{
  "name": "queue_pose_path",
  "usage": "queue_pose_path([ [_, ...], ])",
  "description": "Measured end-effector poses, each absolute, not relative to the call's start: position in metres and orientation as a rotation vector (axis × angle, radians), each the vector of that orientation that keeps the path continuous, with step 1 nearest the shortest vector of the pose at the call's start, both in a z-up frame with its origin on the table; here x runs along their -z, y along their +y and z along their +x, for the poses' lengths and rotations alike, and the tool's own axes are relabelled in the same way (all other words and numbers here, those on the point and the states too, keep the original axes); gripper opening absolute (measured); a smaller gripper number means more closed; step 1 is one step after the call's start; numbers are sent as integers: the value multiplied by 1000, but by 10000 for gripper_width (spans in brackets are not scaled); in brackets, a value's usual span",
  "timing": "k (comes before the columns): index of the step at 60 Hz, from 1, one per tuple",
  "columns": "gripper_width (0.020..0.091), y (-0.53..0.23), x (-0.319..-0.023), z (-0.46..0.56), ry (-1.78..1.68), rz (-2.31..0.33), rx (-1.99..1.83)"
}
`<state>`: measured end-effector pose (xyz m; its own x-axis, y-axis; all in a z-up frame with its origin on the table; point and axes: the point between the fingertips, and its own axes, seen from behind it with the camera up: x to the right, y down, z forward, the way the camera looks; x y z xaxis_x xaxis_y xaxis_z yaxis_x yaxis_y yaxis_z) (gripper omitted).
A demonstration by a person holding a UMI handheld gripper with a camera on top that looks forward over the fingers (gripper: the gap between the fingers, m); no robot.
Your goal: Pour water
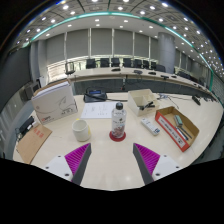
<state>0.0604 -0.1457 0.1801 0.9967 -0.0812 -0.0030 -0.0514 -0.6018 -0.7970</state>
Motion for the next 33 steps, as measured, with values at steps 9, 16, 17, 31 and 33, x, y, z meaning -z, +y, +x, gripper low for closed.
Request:
queue_pose_path([
  [9,861,-197,-209,48,50,-2229,100],
  [16,862,-222,-219,37,31,-2224,78],
  [17,863,-225,-219,36,32,-2228,74],
  [31,863,-241,-218,49,-20,-2247,144],
  [33,862,-243,-218,49,-12,-2247,134],
])
